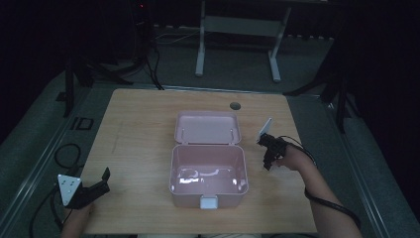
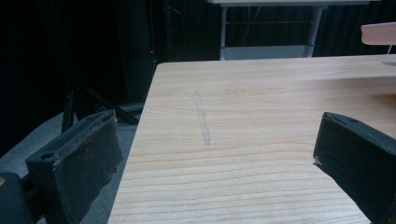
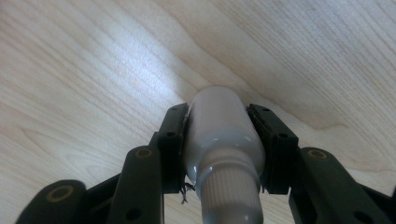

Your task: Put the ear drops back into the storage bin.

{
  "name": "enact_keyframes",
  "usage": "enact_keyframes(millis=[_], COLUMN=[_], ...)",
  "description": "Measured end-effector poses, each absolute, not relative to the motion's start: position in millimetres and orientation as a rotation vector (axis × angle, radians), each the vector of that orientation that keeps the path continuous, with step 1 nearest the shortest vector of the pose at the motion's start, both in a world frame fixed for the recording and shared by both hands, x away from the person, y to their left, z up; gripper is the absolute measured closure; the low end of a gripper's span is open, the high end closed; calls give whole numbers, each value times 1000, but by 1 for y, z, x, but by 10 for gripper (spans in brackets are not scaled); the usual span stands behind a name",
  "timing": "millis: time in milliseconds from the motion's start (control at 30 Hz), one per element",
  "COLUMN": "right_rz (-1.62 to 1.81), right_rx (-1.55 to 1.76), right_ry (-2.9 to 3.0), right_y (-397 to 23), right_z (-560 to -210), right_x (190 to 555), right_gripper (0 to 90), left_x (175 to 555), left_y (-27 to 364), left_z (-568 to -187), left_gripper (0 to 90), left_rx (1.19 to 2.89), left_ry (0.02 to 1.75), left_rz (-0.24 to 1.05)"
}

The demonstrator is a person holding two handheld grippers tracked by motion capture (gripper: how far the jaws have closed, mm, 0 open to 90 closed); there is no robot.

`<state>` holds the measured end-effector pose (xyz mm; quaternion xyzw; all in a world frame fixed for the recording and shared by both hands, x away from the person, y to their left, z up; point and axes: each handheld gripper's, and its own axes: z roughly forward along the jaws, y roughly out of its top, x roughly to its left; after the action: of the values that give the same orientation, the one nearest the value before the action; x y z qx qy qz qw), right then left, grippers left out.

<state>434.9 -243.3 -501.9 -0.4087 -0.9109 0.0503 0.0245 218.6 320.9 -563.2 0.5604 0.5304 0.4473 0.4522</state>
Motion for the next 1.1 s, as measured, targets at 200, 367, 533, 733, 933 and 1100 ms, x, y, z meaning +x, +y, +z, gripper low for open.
enact_keyframes(millis=[200, 367, 533, 733, 933, 1100], right_rz=[167, 179, 170, 130, 129, 199], right_rx=[-1136, -929, -825, -653, -429, -291], right_ry=[-2900, -2967, -3014, -3051, -3094, -3148], right_y=[-241, -240, -243, -247, -247, -243], right_z=[-497, -495, -491, -486, -482, -481], right_x=[429, 419, 412, 401, 385, 374], right_gripper=[595, 595, 596, 596, 596, 596], left_x=[219, 219, 219, 219, 219, 219], left_y=[321, 321, 321, 321, 321, 320], left_z=[-563, -563, -563, -563, -563, -563], left_gripper=[10, 10, 10, 10, 10, 10], left_rx=[1385, 1386, 1386, 1386, 1386, 1385], left_ry=[1311, 1311, 1312, 1313, 1314, 1314], left_rz=[1104, 1105, 1106, 1106, 1107, 1108])
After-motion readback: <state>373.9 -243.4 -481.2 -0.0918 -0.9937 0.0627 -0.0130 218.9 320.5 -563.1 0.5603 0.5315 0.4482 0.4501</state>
